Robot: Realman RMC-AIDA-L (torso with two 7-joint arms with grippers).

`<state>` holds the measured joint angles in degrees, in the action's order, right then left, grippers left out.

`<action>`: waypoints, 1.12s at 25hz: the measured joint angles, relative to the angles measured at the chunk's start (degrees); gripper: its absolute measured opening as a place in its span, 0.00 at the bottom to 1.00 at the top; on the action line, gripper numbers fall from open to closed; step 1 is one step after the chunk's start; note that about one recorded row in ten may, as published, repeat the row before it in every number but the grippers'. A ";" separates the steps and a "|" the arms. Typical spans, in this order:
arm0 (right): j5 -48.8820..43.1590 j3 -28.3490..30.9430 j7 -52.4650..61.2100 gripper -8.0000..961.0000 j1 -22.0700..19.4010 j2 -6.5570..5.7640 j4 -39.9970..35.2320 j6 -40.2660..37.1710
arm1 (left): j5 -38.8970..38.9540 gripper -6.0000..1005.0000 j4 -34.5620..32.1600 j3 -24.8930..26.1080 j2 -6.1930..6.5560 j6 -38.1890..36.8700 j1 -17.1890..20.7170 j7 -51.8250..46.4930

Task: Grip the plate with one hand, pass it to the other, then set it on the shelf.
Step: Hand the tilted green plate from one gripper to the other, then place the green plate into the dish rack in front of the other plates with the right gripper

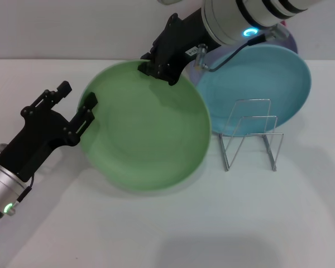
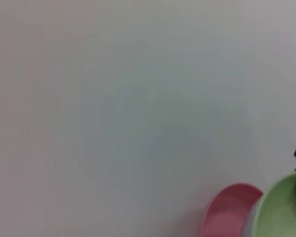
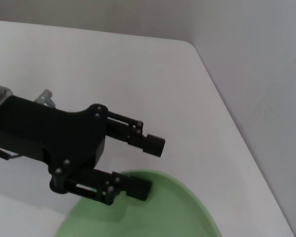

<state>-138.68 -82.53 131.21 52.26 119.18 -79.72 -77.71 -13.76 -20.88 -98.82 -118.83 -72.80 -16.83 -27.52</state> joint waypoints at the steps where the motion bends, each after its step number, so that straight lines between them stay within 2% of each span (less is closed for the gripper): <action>1: 0.00 0.00 0.00 0.10 0.00 0.00 0.00 0.00 | 0.02 0.46 0.01 0.05 0.06 -0.43 0.05 -0.48; 6: -0.06 -0.03 0.00 0.07 -0.27 -0.01 -0.14 0.06 | 0.04 0.64 0.07 0.10 0.17 -1.22 0.11 -1.77; 11: -0.35 -0.03 0.00 0.05 -0.34 -0.01 -0.15 0.10 | 0.06 0.74 0.11 0.14 0.18 -2.60 0.20 -2.03; 19: -0.43 0.00 -0.83 0.05 -0.90 -0.01 0.04 1.24 | 0.05 0.74 0.18 1.89 0.30 -6.48 0.89 -2.47; 26: -0.52 0.85 -3.79 0.05 -3.11 -0.03 -0.55 3.93 | 0.04 0.74 0.13 4.02 0.45 -8.91 1.70 -2.78; 27: -0.54 1.16 -4.93 0.05 -3.71 -0.06 -0.95 4.33 | 0.05 0.74 0.25 6.17 0.60 -10.90 2.50 -3.88; 28: -0.54 1.50 -5.99 0.05 -4.35 -0.06 -1.49 4.54 | 0.05 0.74 0.25 6.17 0.60 -10.90 2.50 -3.88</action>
<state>-139.23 -81.03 125.22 47.91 119.12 -81.22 -73.17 -13.71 -20.62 -92.66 -118.23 -83.70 -14.33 -31.39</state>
